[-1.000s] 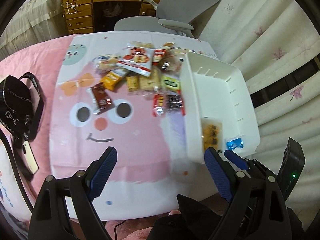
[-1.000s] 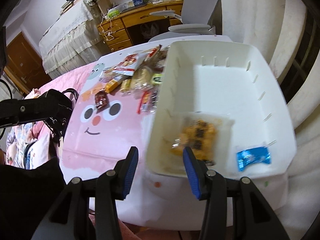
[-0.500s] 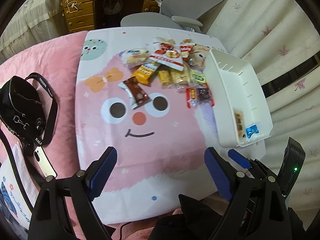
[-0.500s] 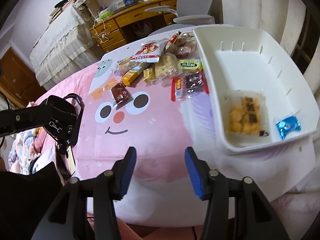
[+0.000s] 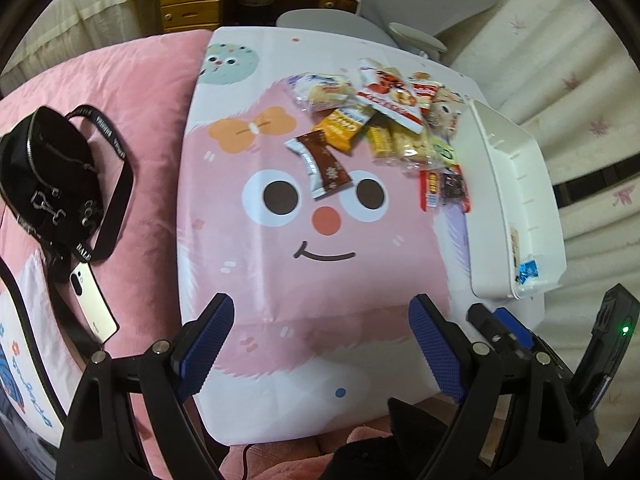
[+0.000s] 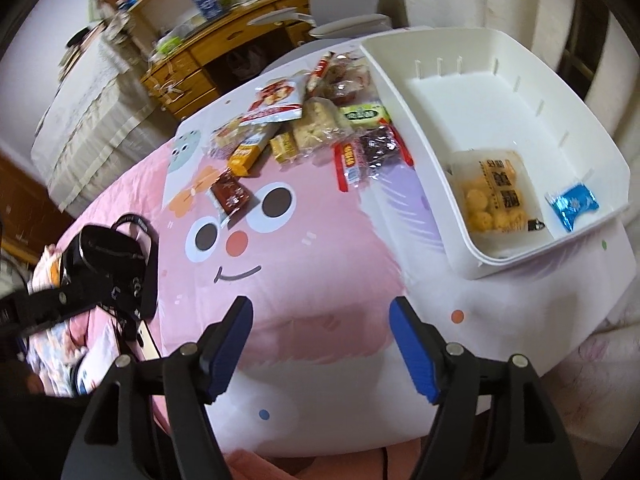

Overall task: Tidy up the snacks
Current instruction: 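Grasp brown chocolate wrapper with left gripper while right gripper grasps red-edged dark snack bag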

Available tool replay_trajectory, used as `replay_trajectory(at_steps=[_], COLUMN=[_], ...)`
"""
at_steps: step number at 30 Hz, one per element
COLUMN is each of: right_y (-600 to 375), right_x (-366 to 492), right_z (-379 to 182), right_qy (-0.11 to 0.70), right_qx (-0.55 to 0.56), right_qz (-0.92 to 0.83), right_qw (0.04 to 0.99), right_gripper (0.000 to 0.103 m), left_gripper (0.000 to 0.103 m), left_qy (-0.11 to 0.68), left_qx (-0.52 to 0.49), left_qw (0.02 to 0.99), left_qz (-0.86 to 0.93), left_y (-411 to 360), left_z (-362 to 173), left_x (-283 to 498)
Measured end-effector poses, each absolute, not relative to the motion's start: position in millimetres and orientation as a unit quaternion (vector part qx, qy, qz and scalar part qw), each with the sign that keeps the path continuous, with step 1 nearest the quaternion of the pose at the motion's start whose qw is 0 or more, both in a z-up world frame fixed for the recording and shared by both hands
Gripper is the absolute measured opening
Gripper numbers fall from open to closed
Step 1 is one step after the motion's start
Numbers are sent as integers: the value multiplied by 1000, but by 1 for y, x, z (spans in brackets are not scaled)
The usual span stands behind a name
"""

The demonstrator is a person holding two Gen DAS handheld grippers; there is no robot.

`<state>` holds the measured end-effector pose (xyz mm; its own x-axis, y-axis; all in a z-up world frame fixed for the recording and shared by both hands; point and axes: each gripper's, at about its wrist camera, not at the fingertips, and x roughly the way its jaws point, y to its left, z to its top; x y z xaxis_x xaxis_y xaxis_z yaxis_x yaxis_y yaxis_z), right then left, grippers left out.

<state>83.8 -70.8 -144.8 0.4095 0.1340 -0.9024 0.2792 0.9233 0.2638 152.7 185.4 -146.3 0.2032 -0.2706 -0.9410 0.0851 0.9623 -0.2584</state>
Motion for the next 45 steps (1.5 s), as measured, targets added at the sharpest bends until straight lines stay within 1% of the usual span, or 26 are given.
replay_trajectory(at_steps=[8, 17, 28, 38, 41, 43, 44, 45], right_y=[-86, -101, -111, -109, -109, -111, -112, -114], right_x=[114, 163, 195, 220, 224, 224, 224, 224], right_z=[-150, -164, -203, -225, -230, -231, -232, -233], right_qy=[542, 539, 513, 503, 498, 490, 487, 483], right_qx=[244, 290, 331, 290, 283, 286, 287, 291], right_qz=[-84, -106, -192, -257, -268, -271, -272, -273], right_qw=[800, 784, 768, 772, 775, 778, 779, 779], right_gripper=[72, 72, 72, 71, 71, 70, 70, 70], left_gripper=[88, 88, 88, 87, 85, 81, 76, 75], left_qy=[622, 616, 644, 664, 664, 665, 665, 665], left_qx=[-92, -89, -79, -64, -68, -75, -82, -86], left_qw=[774, 782, 761, 745, 744, 743, 742, 741], left_qz=[-75, -31, 3, 0, 3, 3, 2, 3], left_y=[191, 191, 172, 151, 151, 150, 150, 151], left_z=[-157, -162, -213, -257, -266, -272, -275, -277], left_x=[169, 217, 274, 307, 313, 318, 320, 321])
